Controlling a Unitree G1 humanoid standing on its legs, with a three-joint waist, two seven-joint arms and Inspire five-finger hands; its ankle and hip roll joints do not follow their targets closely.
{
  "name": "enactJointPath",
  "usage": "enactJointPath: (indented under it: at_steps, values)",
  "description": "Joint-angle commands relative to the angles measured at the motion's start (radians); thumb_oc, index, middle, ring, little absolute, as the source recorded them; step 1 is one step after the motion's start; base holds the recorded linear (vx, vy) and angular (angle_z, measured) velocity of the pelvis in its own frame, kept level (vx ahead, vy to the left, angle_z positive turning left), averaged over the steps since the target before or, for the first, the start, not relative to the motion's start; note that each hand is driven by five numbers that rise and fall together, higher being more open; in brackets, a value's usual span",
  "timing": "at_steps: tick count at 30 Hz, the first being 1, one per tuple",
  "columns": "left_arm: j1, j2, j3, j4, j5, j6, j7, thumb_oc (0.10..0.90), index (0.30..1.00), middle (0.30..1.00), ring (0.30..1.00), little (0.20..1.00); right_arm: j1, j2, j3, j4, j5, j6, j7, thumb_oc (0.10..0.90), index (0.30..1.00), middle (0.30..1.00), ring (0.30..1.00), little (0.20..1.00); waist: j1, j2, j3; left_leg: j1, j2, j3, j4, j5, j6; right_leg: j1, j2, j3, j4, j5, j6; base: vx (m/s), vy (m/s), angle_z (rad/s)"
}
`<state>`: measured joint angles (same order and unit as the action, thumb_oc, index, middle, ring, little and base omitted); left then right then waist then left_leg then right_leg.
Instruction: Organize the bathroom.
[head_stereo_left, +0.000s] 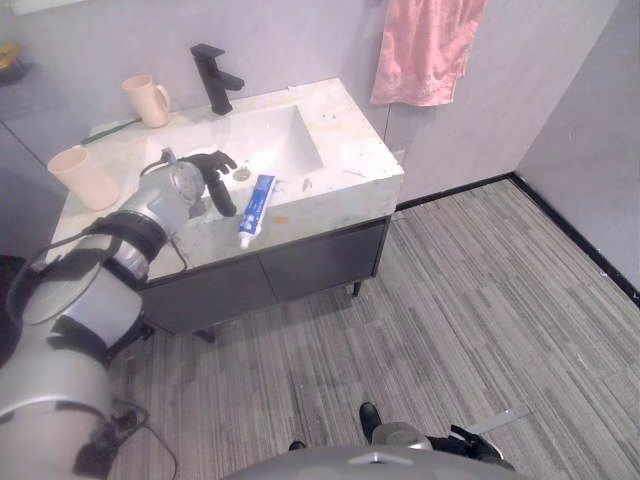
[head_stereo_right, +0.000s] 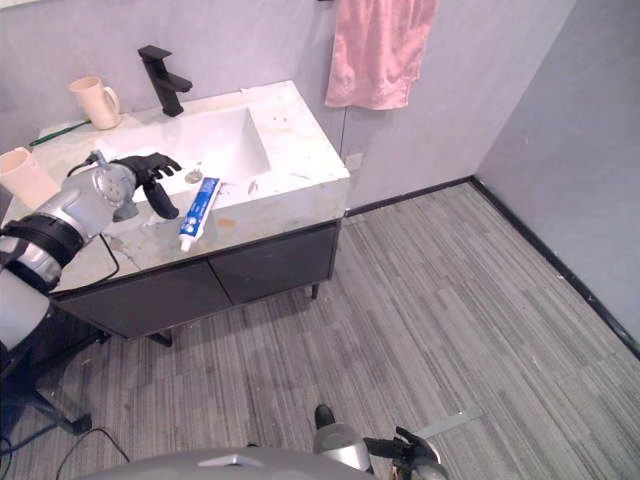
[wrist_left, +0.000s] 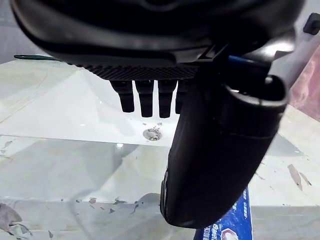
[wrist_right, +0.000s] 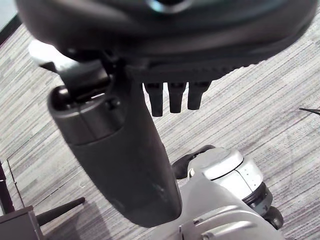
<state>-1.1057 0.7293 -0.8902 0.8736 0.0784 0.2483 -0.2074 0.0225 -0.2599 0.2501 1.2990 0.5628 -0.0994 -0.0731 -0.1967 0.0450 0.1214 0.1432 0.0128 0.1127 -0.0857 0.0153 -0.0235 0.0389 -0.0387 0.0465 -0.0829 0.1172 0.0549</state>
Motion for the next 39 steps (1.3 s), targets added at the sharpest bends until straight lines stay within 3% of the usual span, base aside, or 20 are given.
enactJointPath:
  at_steps: [1,11,23,28,29,32,34,35,36,39]
  values:
    - [-0.214,0.060,0.048,0.047,0.000,-0.005,0.083,0.800,0.900,0.900,0.900,0.900,-0.008,-0.023,0.014,0.014,0.020,-0.023,-0.009,0.800,0.900,0.900,0.900,0.900,0.000,0.005,-0.019,-0.057,-0.061,0.031,0.090,-0.038,0.086,-0.013,0.008,-0.035,0.116,-0.087,0.016,0.00,0.000,0.00]
    - [-0.243,0.099,0.028,0.059,-0.003,-0.044,0.102,0.800,0.900,0.900,0.900,0.900,-0.014,-0.027,0.005,0.023,0.019,-0.021,-0.009,0.800,0.900,0.900,0.900,0.900,0.009,0.009,-0.031,-0.048,-0.064,0.025,0.076,-0.034,0.084,0.000,0.009,-0.037,0.104,-0.085,0.016,0.00,0.000,0.00]
    - [-0.300,0.211,0.039,0.019,-0.040,-0.159,0.304,0.800,0.900,0.900,0.900,0.900,-0.018,-0.041,-0.010,0.032,0.023,-0.018,0.009,0.800,0.900,0.900,0.900,0.900,0.038,0.014,-0.051,-0.033,-0.066,0.002,0.057,-0.029,0.078,0.023,0.013,-0.048,0.083,-0.088,0.010,-0.03,0.002,0.02]
    - [-0.318,0.282,0.065,-0.065,-0.198,-0.276,0.344,0.800,0.900,0.900,0.900,0.900,-0.020,-0.049,-0.027,0.042,0.023,-0.014,0.014,0.800,0.900,0.900,0.900,0.900,0.058,0.017,-0.063,-0.025,-0.066,-0.008,0.045,-0.025,0.073,0.035,0.014,-0.056,0.070,-0.088,0.007,-0.04,0.012,0.05]
    - [-0.317,0.308,0.083,-0.112,-0.265,-0.350,0.383,0.800,0.900,0.900,0.900,0.900,-0.019,-0.053,-0.038,0.048,0.017,-0.014,0.019,0.800,0.900,0.900,0.900,0.900,0.068,0.019,-0.068,-0.019,-0.065,-0.014,0.038,-0.023,0.072,0.042,0.015,-0.059,0.065,-0.089,0.006,-0.03,0.016,0.06]
    - [-0.312,0.338,0.130,-0.194,-0.456,-0.431,0.323,0.800,0.900,0.900,0.900,0.900,-0.020,-0.058,-0.056,0.063,0.006,-0.018,0.030,0.800,0.900,0.900,0.900,0.900,0.080,0.020,-0.075,-0.012,-0.063,-0.020,0.030,-0.020,0.069,0.050,0.017,-0.061,0.058,-0.090,0.004,-0.04,0.017,0.07]
    - [-0.298,0.343,0.170,-0.259,-0.573,-0.427,0.269,0.800,0.900,0.900,0.900,0.900,-0.020,-0.059,-0.066,0.072,-0.002,-0.019,0.035,0.800,0.900,0.900,0.900,0.900,0.088,0.019,-0.080,-0.009,-0.062,-0.023,0.028,-0.021,0.067,0.055,0.018,-0.062,0.055,-0.091,0.004,-0.02,0.004,0.04]
    - [-0.286,0.343,0.195,-0.315,-0.706,-0.423,0.201,0.800,0.900,0.900,0.900,0.900,-0.022,-0.061,-0.073,0.080,-0.006,-0.021,0.039,0.800,0.900,0.900,0.900,0.900,0.092,0.019,-0.083,-0.006,-0.061,-0.026,0.025,-0.020,0.065,0.059,0.019,-0.062,0.052,-0.092,0.003,-0.02,0.001,0.06]
    - [-0.268,0.340,0.219,-0.377,-0.795,-0.378,0.167,0.800,0.900,0.900,0.900,0.900,-0.025,-0.064,-0.080,0.082,-0.011,-0.015,0.043,0.800,0.900,0.900,0.900,0.900,0.097,0.018,-0.085,-0.004,-0.060,-0.030,0.023,-0.019,0.065,0.061,0.021,-0.061,0.052,-0.094,0.002,-0.03,0.004,0.06]
    - [-0.216,0.316,0.253,-0.467,-0.934,-0.333,0.095,0.800,0.900,0.900,0.900,0.900,-0.032,-0.067,-0.088,0.090,-0.021,-0.011,0.048,0.800,0.900,0.900,0.900,0.900,0.102,0.019,-0.087,0.001,-0.059,-0.034,0.018,-0.017,0.062,0.067,0.022,-0.062,0.050,-0.095,0.001,-0.01,0.003,0.05]
